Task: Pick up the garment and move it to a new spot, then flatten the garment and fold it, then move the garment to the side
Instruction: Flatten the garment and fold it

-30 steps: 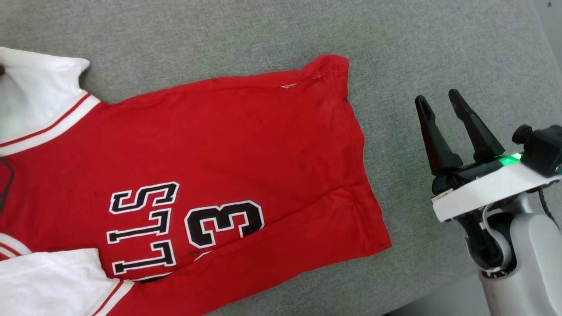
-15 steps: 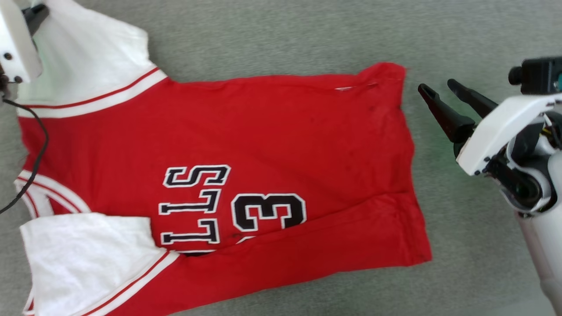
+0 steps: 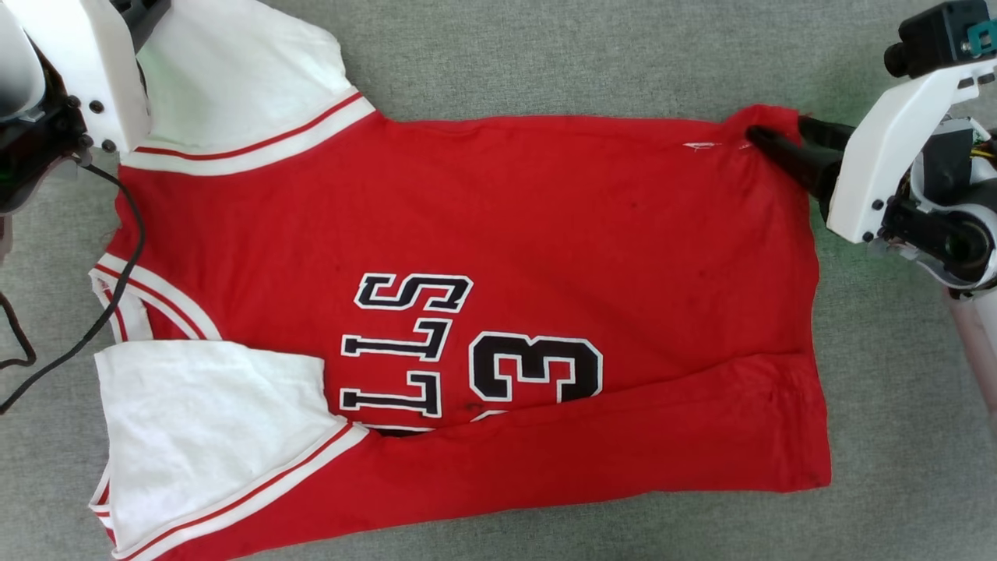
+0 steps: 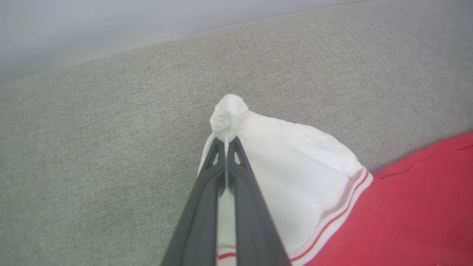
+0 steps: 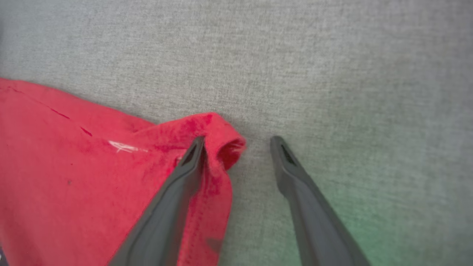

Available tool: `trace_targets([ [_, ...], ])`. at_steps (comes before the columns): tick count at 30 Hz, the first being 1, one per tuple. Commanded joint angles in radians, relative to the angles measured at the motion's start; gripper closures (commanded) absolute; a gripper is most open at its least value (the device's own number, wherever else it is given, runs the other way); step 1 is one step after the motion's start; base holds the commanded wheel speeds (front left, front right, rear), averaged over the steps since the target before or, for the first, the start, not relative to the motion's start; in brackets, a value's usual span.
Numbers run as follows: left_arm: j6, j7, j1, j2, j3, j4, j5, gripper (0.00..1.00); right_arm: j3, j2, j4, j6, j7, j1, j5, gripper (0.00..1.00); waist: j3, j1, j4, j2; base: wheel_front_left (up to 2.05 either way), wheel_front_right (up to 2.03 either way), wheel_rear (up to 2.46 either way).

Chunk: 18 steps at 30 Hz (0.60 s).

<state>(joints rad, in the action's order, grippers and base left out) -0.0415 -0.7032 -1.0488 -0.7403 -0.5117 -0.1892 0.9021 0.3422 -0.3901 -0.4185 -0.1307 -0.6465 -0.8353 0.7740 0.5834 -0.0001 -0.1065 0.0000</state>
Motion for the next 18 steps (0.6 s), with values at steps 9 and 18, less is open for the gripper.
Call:
trace_targets([
  [9,0.021,0.07,0.043,0.022,0.014,-0.042,0.021,1.0,0.016,-0.021,0.002,0.0,-0.016,0.017,-0.012,1.0,-0.062,0.0001,0.012,0.0,0.0,0.0,0.0],
  [18,-0.01,0.23,0.274,0.01,0.091,0.008,0.094,1.0,-0.056,-0.047,0.141,0.0,0.06,0.165,-0.064,1.0,-0.198,0.0001,0.043,0.0,0.0,0.0,0.0],
])
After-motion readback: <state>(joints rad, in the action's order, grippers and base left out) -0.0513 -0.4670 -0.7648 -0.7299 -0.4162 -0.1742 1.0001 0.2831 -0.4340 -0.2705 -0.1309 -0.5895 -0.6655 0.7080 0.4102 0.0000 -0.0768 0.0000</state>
